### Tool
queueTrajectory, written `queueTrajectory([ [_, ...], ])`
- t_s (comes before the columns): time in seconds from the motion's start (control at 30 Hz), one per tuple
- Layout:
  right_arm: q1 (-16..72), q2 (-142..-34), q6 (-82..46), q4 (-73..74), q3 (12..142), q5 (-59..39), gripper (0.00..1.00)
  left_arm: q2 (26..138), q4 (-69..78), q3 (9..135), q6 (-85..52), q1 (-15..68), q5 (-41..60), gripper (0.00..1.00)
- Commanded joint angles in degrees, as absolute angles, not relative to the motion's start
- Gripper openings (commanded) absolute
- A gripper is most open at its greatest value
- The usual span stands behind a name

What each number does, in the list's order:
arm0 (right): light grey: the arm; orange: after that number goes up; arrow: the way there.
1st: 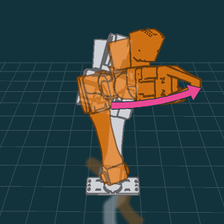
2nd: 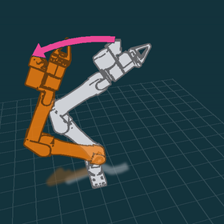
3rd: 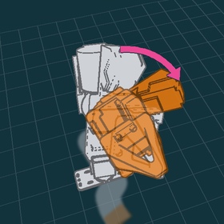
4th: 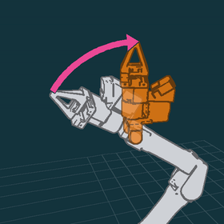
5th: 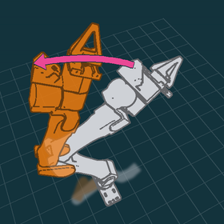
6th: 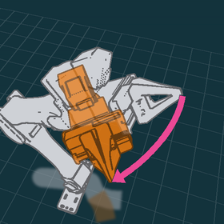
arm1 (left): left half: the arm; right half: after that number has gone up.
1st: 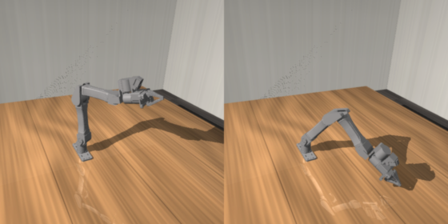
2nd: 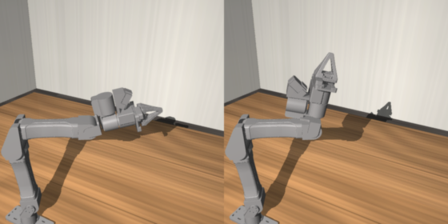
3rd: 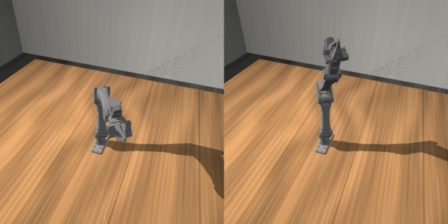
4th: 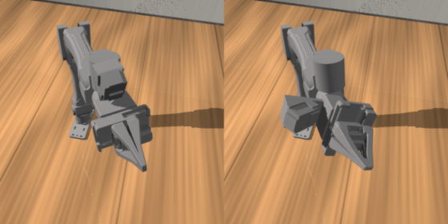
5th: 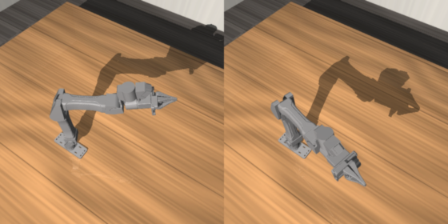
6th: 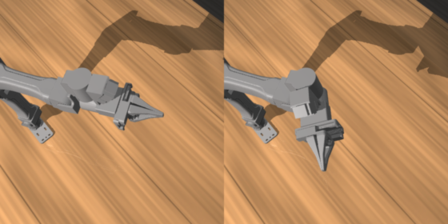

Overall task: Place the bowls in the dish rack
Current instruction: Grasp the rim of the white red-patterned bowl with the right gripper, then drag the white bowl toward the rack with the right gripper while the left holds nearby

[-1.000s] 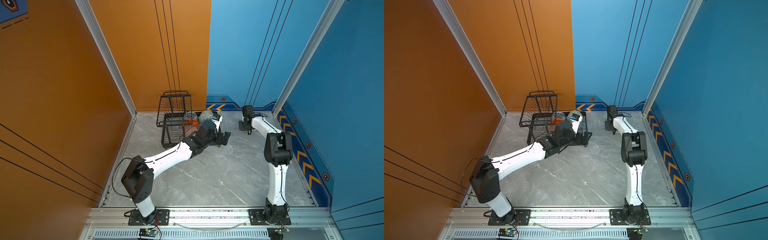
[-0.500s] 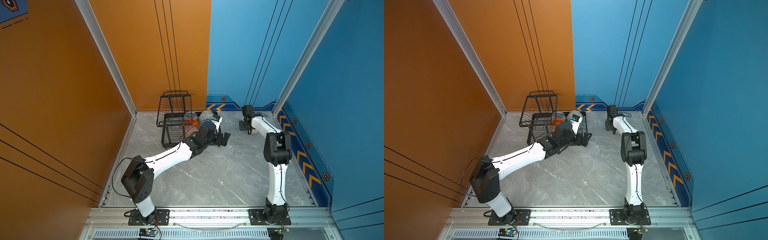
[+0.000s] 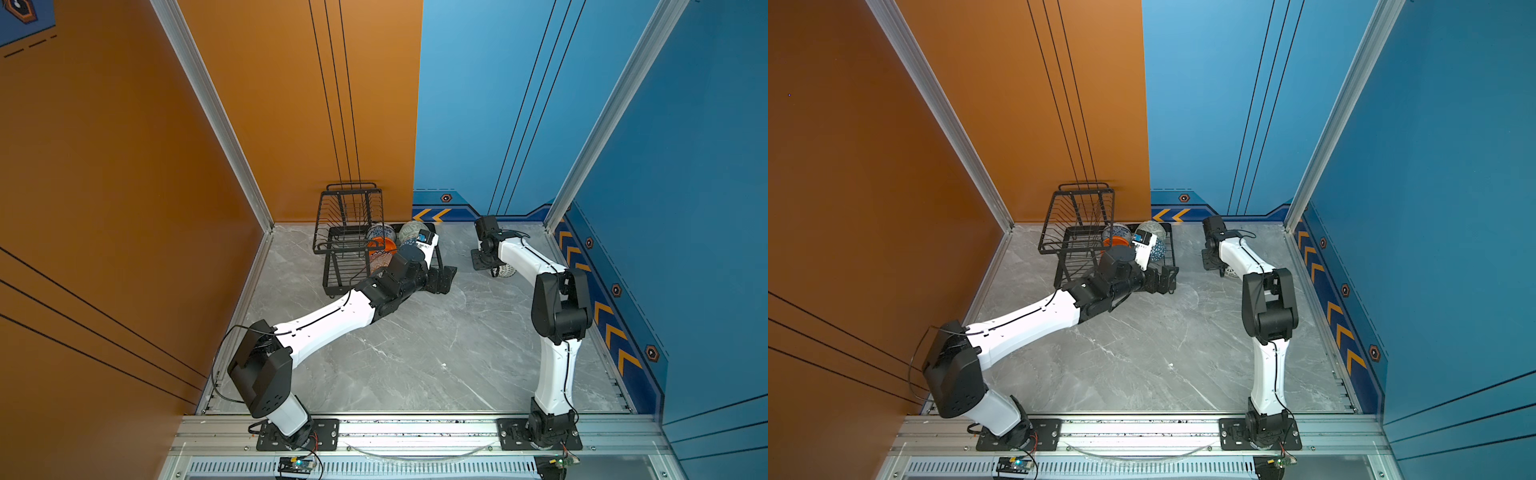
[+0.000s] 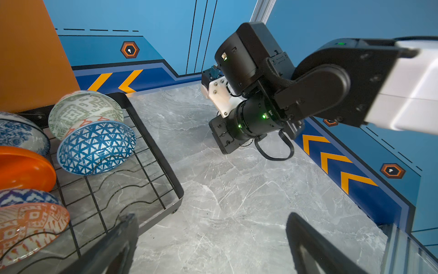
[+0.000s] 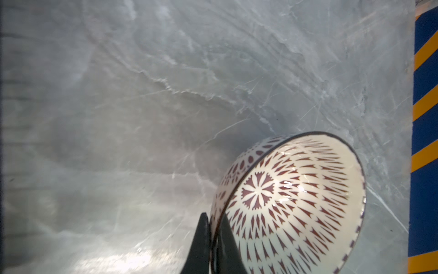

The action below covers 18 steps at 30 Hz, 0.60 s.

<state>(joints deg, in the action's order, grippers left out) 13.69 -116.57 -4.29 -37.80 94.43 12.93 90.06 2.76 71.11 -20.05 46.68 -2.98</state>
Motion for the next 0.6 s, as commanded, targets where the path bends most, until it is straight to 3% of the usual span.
queueTrajectory([
  [0.0, 16.66, -110.08, -5.93, -40.31, 91.58, 17.17, 0.00, 86.32, 4.23, 68.21, -21.76, 47.55, -4.07, 0.98],
  [0.3, 25.96, -100.02, -10.05, -43.29, 78.88, 16.99, 0.00, 77.50, 7.09, 59.42, -23.89, 48.76, -6.71, 0.98],
  [0.57, 33.47, -98.19, -13.51, -43.99, 73.60, 17.16, 0.00, 72.27, 8.58, 51.77, -25.10, 48.92, -8.28, 0.98],
])
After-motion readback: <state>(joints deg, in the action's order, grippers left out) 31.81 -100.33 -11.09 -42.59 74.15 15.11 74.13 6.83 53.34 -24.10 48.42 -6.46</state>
